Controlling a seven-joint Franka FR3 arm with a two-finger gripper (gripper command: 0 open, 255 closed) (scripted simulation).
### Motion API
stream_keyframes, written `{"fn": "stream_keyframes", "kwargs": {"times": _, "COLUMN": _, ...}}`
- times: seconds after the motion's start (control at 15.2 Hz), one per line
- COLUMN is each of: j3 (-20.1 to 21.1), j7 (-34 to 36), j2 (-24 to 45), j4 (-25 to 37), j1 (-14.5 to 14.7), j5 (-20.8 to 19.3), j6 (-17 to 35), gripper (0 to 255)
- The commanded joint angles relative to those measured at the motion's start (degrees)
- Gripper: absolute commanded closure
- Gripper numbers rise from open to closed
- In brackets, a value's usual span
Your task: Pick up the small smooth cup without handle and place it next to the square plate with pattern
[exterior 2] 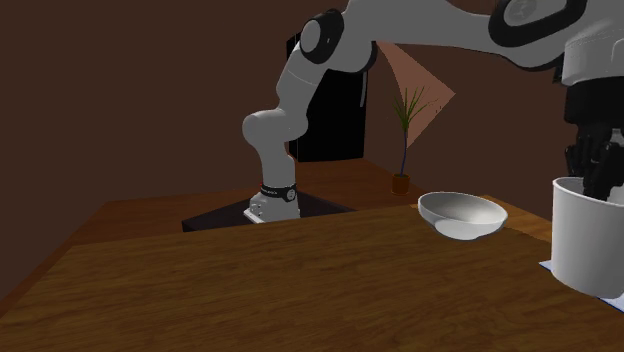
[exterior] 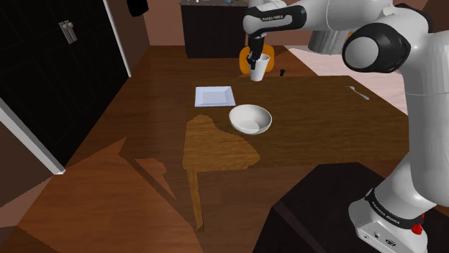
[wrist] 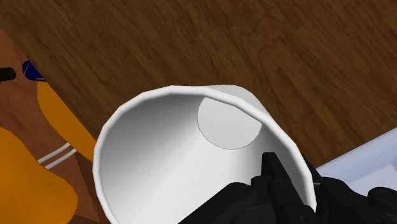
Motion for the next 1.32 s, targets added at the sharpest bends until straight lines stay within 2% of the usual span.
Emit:
{"fn": "stream_keyframes", "kwargs": {"times": 0.0, "j3": 0.0, "j7": 0.1, "j2": 0.0, "j4": -1.4, "j1": 0.0, "j5": 0.0, "j6": 1.5, "gripper": 255}}
{"fn": "stream_keyframes", "kwargs": {"times": 0.99, "j3": 0.3, "j7": 1.2, "j2": 2.3, "j4": -9.4, "j1": 0.3, "j5": 0.1, "j6": 11.6, "gripper": 255}}
{"fn": "stream_keyframes", "kwargs": {"times": 1.25, "j3": 0.3, "j7": 1.2, "j2": 2.6, "j4": -9.7, "j1": 0.3, "j5": 0.1, "j6": 12.1, "gripper": 255}}
